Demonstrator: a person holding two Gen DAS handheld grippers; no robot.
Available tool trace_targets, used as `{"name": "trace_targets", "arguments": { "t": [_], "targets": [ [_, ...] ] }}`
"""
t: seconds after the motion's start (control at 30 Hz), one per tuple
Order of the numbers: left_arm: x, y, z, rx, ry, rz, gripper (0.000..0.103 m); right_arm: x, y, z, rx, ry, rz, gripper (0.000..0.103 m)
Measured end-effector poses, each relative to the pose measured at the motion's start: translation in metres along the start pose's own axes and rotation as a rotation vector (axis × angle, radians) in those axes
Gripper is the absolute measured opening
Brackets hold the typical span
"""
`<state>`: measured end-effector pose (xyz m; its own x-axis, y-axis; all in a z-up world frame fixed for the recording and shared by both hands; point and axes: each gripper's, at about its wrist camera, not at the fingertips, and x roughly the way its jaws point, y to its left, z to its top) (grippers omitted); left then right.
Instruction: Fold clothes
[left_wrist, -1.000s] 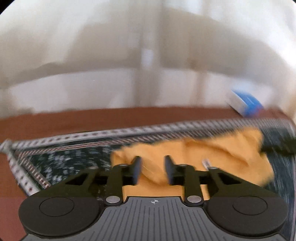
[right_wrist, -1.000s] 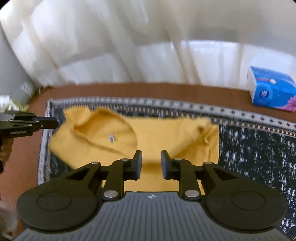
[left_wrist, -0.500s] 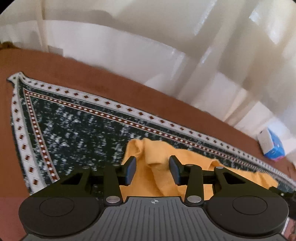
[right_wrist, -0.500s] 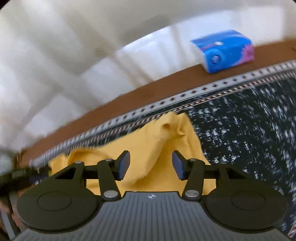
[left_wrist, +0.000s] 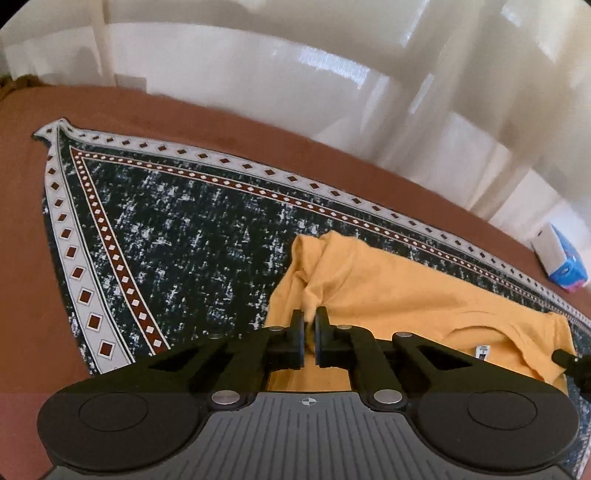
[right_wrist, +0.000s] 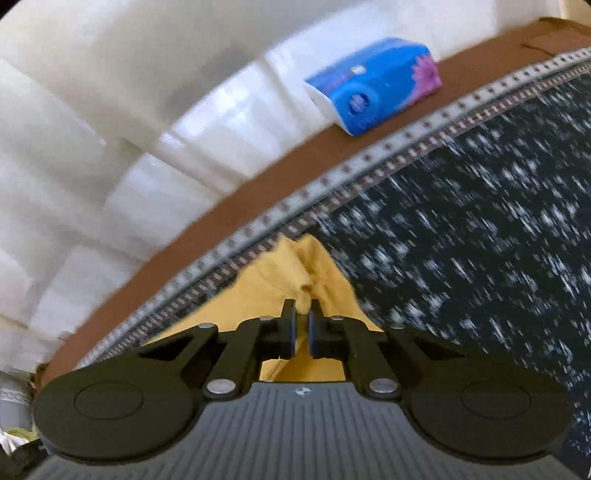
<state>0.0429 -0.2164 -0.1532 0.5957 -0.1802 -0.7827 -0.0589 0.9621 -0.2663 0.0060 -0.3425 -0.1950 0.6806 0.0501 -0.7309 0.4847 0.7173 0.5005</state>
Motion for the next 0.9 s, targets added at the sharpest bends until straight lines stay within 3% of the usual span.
{"name": "trace_targets", "arguments": {
  "t": [0.2, 0.27, 0.3, 0.37, 0.43, 0.5, 0.53, 0.67, 0.77, 0.9],
  "targets": [
    [-0.001, 0.001, -0.006, 0.040, -0.054, -0.017, 0.005, 0.003, 0.003, -0.010, -0.046, -0.029, -0.006, 0.007],
    [-0.005, 0.000, -0.009, 0.072, -0.075, -0.014, 0.029, 0.001, 0.003, -0.010, -0.056, -0.032, 0.004, 0.009],
    [-0.008, -0.002, -0.009, 0.090, -0.084, -0.007, 0.030, -0.001, 0.003, -0.010, -0.063, -0.031, 0.009, 0.010],
    [-0.013, -0.006, -0.011, 0.127, -0.102, 0.005, 0.059, -0.005, 0.005, -0.009, -0.098, -0.037, 0.009, 0.013],
    [-0.019, -0.007, -0.011, 0.163, -0.120, 0.015, 0.059, -0.012, 0.008, -0.009, -0.116, -0.049, 0.009, 0.020],
    [-0.026, -0.005, -0.008, 0.185, -0.124, 0.015, 0.059, -0.019, 0.011, -0.009, -0.133, -0.067, 0.002, 0.042],
    [-0.032, -0.004, -0.006, 0.191, -0.134, 0.014, 0.058, -0.023, 0.013, -0.008, -0.142, -0.081, -0.007, 0.046],
    [-0.052, -0.015, 0.007, 0.193, -0.192, -0.055, 0.057, -0.041, 0.027, -0.005, -0.199, -0.174, -0.006, 0.045],
    [-0.046, -0.041, 0.014, 0.245, -0.207, -0.121, 0.057, -0.032, 0.050, -0.003, -0.306, -0.175, 0.029, 0.045],
    [-0.015, -0.067, 0.004, 0.366, -0.172, -0.102, 0.057, -0.010, 0.075, -0.005, -0.443, -0.153, 0.031, 0.045]
  ]
}}
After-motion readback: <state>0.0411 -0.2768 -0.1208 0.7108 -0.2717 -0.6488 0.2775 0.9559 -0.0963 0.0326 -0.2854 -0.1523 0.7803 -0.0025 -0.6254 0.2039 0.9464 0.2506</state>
